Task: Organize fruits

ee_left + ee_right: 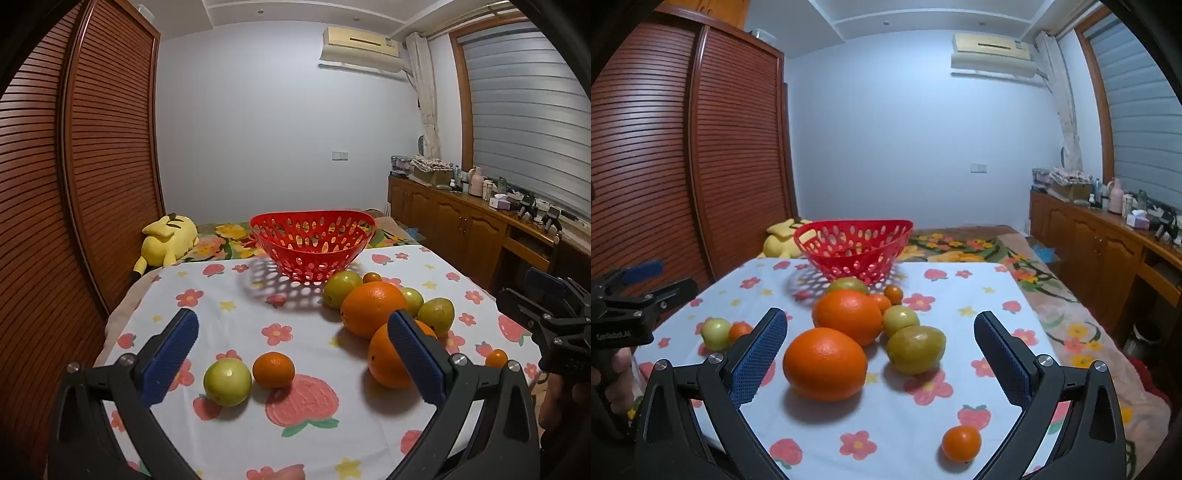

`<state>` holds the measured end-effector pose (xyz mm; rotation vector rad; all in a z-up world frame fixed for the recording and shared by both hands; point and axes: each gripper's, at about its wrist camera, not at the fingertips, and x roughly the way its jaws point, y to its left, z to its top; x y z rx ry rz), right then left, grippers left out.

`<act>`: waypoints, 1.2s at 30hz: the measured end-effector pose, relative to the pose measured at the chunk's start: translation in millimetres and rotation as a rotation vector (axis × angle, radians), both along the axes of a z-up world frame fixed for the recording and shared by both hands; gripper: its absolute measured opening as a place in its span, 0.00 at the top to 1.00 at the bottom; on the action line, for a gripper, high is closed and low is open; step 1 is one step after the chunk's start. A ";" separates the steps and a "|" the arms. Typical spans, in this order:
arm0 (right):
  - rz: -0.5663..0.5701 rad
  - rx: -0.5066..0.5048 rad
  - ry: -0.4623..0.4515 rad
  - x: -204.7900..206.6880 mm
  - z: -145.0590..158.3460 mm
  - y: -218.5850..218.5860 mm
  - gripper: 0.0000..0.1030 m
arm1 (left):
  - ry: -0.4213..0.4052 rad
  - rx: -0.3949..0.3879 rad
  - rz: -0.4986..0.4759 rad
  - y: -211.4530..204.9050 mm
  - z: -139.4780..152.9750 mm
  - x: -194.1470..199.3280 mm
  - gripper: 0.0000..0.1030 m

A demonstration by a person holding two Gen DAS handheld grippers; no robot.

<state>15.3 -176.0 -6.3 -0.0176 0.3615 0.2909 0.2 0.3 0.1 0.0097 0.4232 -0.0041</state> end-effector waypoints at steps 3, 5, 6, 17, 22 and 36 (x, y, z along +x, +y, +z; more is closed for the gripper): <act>-0.001 -0.002 -0.007 -0.8 -0.1 1.1 0.00 | -0.004 0.000 -0.002 -1.7 2.2 -1.3 0.00; -0.005 -0.004 -0.007 -0.8 0.0 1.6 0.00 | -0.005 0.001 -0.004 -3.3 2.9 -2.6 0.00; -0.006 -0.005 -0.006 -3.3 1.6 0.6 0.00 | -0.006 -0.002 -0.006 -1.4 2.2 -2.1 0.00; -0.005 -0.014 -0.008 -6.4 0.5 2.9 0.00 | -0.020 -0.003 -0.013 -2.3 8.2 -11.2 0.00; -0.004 -0.018 -0.006 -7.1 2.2 3.1 0.00 | -0.018 0.000 -0.016 -3.2 8.1 -12.0 0.00; -0.012 -0.017 -0.005 -6.4 -2.4 6.1 0.00 | -0.010 0.000 -0.019 -6.0 4.1 -11.6 0.00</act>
